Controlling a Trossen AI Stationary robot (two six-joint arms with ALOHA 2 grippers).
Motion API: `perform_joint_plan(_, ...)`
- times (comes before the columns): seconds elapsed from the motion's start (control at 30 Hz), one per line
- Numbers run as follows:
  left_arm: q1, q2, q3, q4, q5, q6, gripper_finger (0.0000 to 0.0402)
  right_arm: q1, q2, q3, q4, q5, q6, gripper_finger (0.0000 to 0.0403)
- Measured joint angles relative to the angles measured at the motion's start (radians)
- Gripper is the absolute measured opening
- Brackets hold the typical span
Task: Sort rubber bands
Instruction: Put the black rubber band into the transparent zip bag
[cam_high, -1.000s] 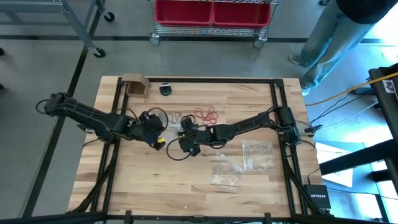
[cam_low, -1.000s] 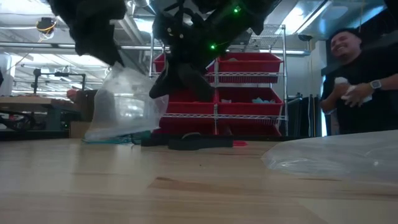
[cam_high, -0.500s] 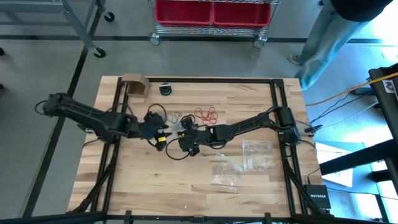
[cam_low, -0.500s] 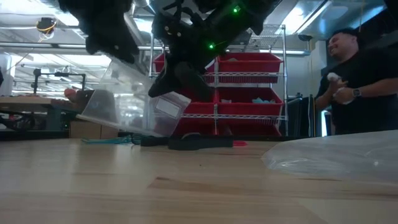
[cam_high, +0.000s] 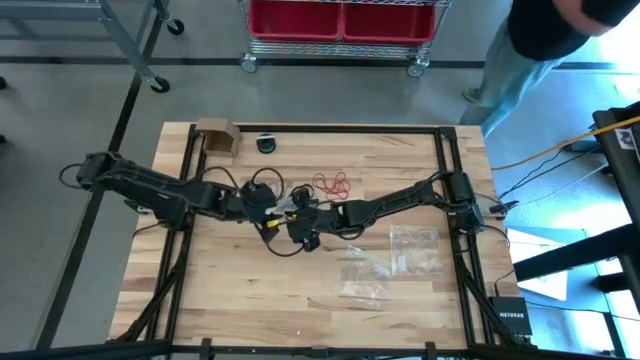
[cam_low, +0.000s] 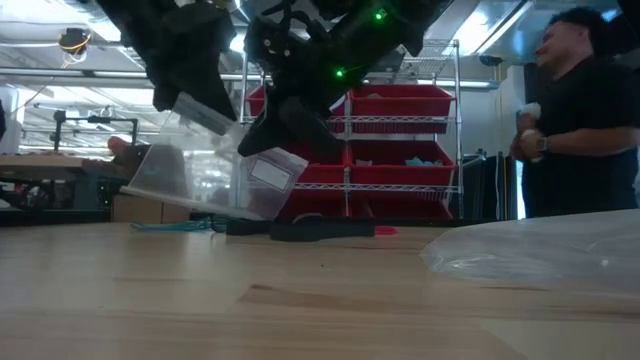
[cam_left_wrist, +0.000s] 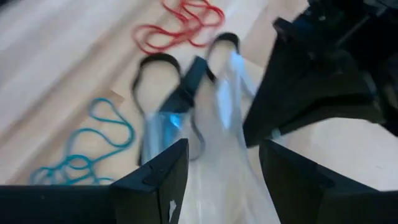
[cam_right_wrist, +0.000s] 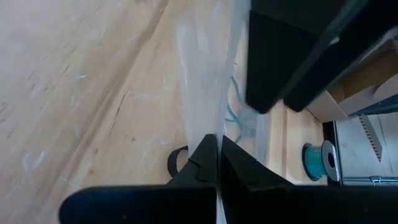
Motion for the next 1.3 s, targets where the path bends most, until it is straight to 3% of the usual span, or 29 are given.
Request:
perform_joint_plan(0.13, 0.032, 0.036, 0.0, 0.001, 0.11, 0.054, 0.0187, 0.0, 0.0, 0.0, 0.001, 0.0, -0.007, 0.0)
perform_joint_plan(0.33, 0.079, 0.08, 0.0, 0.001, 0.118, 0.083, 0.0175, 0.0, 0.0, 0.0, 0.0, 0.0, -0.008, 0.0)
perform_joint_plan(0.43, 0.089, 0.102, 0.0, 0.002, 0.119, 0.099, 0.0133, 0.0, 0.0, 0.0, 0.001, 0.0, -0.008, 0.0)
perform_joint_plan(0.63, 0.089, 0.117, 0.0, -0.012, 0.069, 0.143, 0.0012, 0.001, 0.0, 0.0, 0.001, -0.007, -0.008, 0.0)
perform_joint_plan(0.8, 0.086, 0.083, 0.057, -0.162, -0.107, 0.15, 0.0004, 0.001, 0.0, 0.0, 0.001, -0.025, -0.008, 0.0)
perform_joint_plan(0.9, 0.085, 0.053, 0.09, -0.206, -0.159, 0.183, 0.0002, 0.0, 0.0, 0.0, 0.004, -0.047, -0.009, 0.0)
perform_joint_plan(1.13, 0.077, 0.01, 0.108, -0.207, -0.162, 0.263, 0.0002, 0.0, 0.0, 0.0, 0.004, -0.079, -0.009, 0.0)
perform_joint_plan(1.3, 0.045, 0.009, 0.108, -0.176, -0.095, 0.304, 0.0001, 0.001, 0.0, 0.0, -0.002, -0.071, 0.01, 0.0)
